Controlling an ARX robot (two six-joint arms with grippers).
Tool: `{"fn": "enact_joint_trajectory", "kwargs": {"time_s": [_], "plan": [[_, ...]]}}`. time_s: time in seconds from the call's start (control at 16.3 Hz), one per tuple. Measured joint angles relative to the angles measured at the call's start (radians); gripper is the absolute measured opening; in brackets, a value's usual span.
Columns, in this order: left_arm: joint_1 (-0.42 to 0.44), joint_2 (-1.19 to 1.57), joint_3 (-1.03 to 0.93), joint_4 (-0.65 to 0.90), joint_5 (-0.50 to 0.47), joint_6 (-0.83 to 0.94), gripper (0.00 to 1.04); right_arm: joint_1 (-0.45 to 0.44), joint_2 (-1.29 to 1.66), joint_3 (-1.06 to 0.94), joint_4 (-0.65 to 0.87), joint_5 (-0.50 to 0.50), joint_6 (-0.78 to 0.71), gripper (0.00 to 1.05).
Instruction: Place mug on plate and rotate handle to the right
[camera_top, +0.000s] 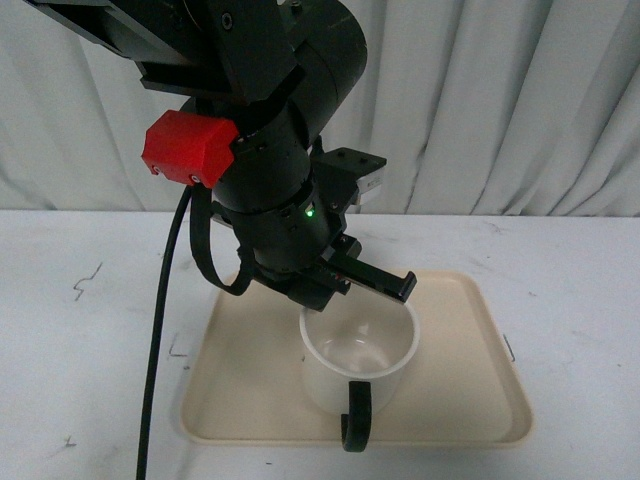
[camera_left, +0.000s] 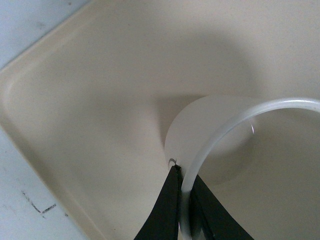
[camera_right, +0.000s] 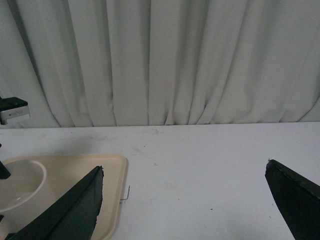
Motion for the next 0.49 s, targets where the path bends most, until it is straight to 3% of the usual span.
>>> {"fn": "enact_joint_trajectory", "kwargs": {"time_s": [0.24,0.49], "plan": [[0.006,-0.030,-0.010,0.006,0.015,0.022,0.47,0.000,0.000,0.000,0.000,0.000,0.000,0.98],[0.051,-0.261,-0.079,0.101,0.044,0.010,0.90,0.000,0.000,0.000,0.000,0.000,0.000,0.98]]}}
